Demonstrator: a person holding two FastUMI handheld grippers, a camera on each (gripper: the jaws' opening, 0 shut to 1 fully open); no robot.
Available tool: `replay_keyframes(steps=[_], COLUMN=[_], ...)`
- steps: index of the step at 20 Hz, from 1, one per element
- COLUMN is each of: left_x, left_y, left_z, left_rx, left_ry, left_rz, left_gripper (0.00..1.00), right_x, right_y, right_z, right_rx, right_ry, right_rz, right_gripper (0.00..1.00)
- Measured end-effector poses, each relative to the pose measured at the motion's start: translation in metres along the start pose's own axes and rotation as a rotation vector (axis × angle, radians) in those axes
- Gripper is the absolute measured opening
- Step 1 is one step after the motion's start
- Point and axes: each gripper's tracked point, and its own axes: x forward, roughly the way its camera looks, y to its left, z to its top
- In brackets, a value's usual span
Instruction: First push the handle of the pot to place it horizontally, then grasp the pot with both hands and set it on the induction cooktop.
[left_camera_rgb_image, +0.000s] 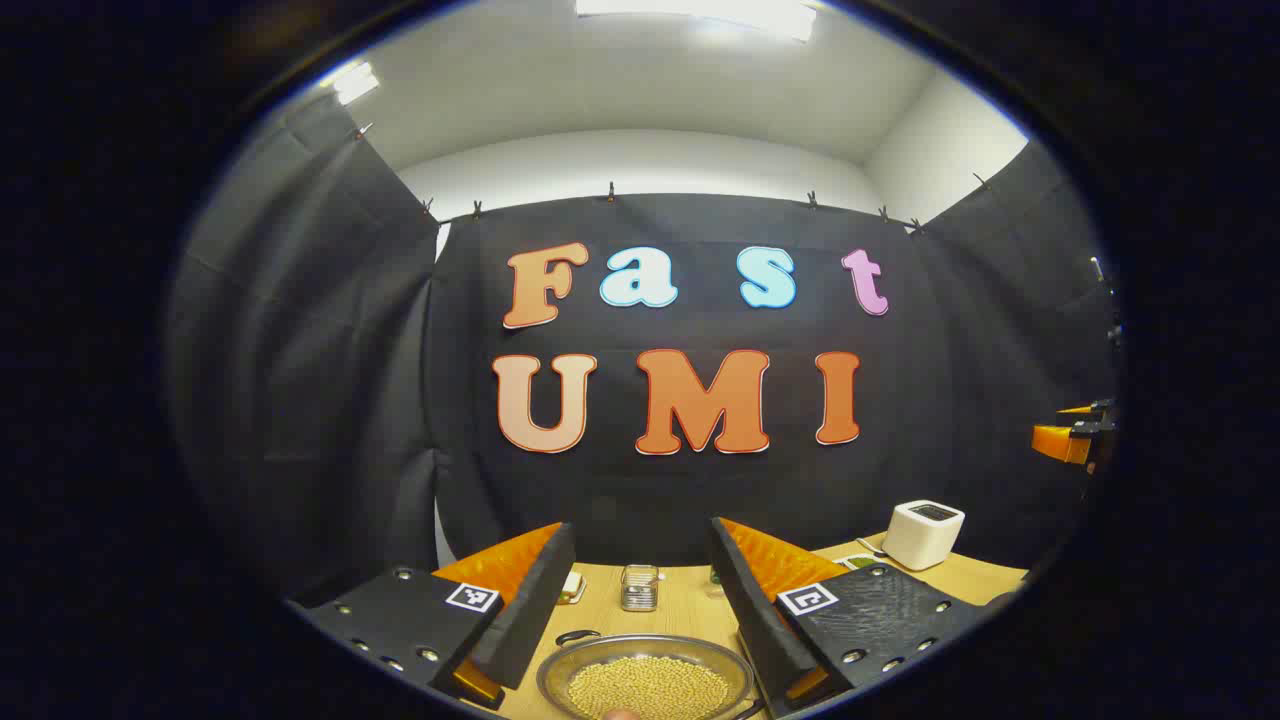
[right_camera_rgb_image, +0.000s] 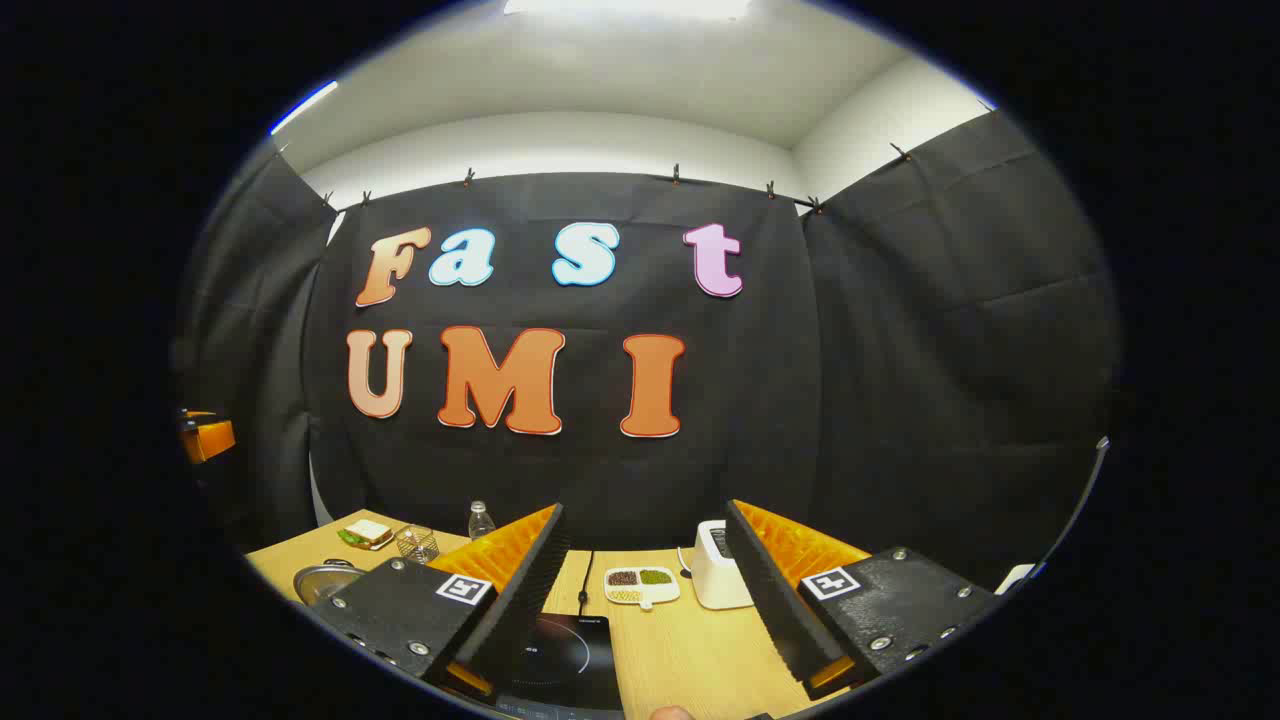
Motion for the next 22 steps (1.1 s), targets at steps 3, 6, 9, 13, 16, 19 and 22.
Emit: replay_keyframes(steps=[3, 6, 9, 13, 16, 19, 22], left_x=[0.002, 0.000, -0.001, -0.001, -0.002, -0.003, -0.003], left_y=[-0.004, -0.006, -0.005, -0.006, -0.009, -0.008, -0.014], left_z=[0.001, -0.004, -0.003, -0.003, -0.006, -0.010, -0.012], left_rx=[-0.002, 0.005, 0.011, 0.016, 0.030, 0.051, 0.056], left_ry=[0.000, 0.014, 0.014, 0.015, 0.019, 0.036, 0.043], left_rz=[-0.005, -0.014, -0.015, -0.018, -0.023, -0.018, -0.040], left_gripper=[0.86, 0.85, 0.86, 0.86, 0.86, 0.86, 0.90], right_x=[-0.002, -0.001, -0.003, -0.003, -0.002, -0.003, -0.002], right_y=[-0.002, -0.002, 0.000, 0.005, 0.010, 0.012, 0.012], right_z=[0.003, 0.001, 0.001, -0.001, -0.002, -0.001, -0.002], right_rx=[0.011, 0.010, 0.000, 0.002, -0.003, -0.011, -0.010], right_ry=[-0.006, -0.005, -0.002, 0.004, 0.009, 0.007, 0.008], right_rz=[0.001, 0.002, 0.006, 0.025, 0.038, 0.044, 0.045], right_gripper=[0.97, 0.97, 0.97, 0.97, 0.97, 0.97, 0.97])
